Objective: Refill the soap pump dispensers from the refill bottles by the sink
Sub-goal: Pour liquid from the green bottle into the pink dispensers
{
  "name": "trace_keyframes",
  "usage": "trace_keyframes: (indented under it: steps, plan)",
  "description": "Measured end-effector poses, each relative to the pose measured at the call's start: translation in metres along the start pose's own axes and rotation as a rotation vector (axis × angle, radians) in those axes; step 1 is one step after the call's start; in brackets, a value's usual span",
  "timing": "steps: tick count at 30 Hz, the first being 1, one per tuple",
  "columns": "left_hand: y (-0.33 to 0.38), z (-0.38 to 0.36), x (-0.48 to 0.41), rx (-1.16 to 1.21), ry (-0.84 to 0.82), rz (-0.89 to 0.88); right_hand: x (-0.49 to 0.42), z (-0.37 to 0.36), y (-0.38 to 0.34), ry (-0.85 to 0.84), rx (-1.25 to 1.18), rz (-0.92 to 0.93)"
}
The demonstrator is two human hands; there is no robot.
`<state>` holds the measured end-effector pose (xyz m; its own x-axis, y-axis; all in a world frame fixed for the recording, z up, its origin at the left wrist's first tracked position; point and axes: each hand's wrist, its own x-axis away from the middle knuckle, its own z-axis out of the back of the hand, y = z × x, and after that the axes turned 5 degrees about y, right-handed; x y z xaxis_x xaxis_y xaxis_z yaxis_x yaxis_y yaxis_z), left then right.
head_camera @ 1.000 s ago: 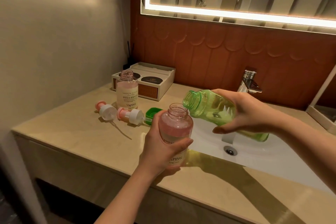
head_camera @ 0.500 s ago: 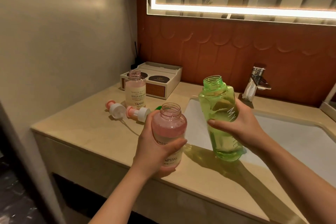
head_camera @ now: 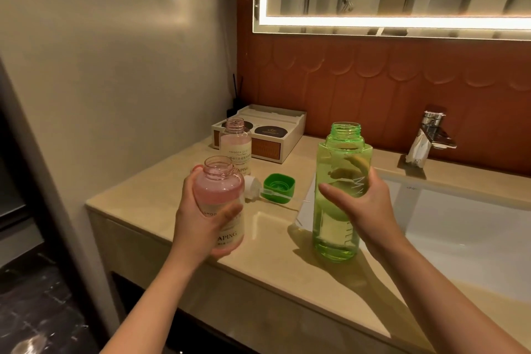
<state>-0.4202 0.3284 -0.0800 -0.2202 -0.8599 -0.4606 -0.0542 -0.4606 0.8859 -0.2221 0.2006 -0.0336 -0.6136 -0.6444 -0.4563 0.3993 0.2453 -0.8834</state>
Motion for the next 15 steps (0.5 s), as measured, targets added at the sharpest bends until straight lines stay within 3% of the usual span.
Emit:
trace_keyframes:
  steps: [15]
  plan:
    - [-0.019, 0.03, -0.042, -0.11, 0.2, -0.001, 0.0, -0.021, 0.01, 0.096, 0.023, 0.07]
